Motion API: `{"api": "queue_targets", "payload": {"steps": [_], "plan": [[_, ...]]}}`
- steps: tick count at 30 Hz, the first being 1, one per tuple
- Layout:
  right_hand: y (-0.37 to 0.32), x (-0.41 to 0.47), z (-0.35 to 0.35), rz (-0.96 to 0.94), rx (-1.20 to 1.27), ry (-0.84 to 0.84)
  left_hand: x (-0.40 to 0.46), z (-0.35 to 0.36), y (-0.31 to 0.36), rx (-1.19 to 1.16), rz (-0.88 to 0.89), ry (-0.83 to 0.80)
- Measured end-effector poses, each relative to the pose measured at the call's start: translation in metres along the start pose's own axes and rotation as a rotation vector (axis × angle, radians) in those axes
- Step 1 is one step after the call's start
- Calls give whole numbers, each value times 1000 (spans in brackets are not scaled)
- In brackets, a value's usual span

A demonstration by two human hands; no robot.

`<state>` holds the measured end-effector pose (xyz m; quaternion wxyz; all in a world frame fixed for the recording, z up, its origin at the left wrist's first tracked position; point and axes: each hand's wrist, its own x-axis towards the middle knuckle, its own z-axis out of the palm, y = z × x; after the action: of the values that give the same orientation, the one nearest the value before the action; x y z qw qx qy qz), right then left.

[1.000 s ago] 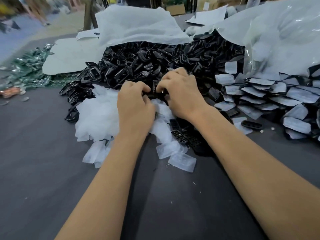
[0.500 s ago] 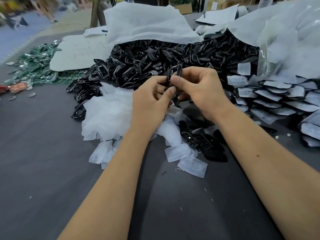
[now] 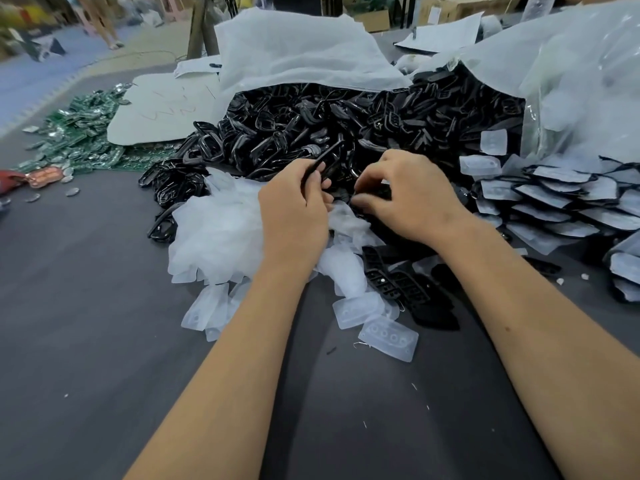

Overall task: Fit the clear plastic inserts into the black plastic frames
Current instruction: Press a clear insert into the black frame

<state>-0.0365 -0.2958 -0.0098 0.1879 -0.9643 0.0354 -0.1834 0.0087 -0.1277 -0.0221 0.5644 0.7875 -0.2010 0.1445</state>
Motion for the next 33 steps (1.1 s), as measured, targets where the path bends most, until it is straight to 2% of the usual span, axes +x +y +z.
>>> {"api": "queue_targets", "payload": {"steps": [2, 6, 8, 12, 14, 16, 21, 33], "plan": [[-1, 0, 1, 3, 16, -87, 0, 1, -1, -18, -5, -2], [-1, 0, -2, 2, 133, -99, 0, 1, -3, -108, -73, 19], [0, 0, -4, 32, 260, -41, -1, 0, -1, -131, -85, 27], [1, 2, 0, 211, 593, 220, -2, 0, 1, -141, -111, 47], [-2, 1, 4, 285, 862, 262, -2, 0, 2, -118, -133, 63], [-3, 1, 6, 266, 1001, 275, -2, 0, 3, -105, -151, 71], [-4, 2, 11, 193, 1005, 313, -3, 0, 5, -21, -138, 29], [-8, 1, 15, 94, 829, 329, -2, 0, 4, -18, -140, 9]]}}
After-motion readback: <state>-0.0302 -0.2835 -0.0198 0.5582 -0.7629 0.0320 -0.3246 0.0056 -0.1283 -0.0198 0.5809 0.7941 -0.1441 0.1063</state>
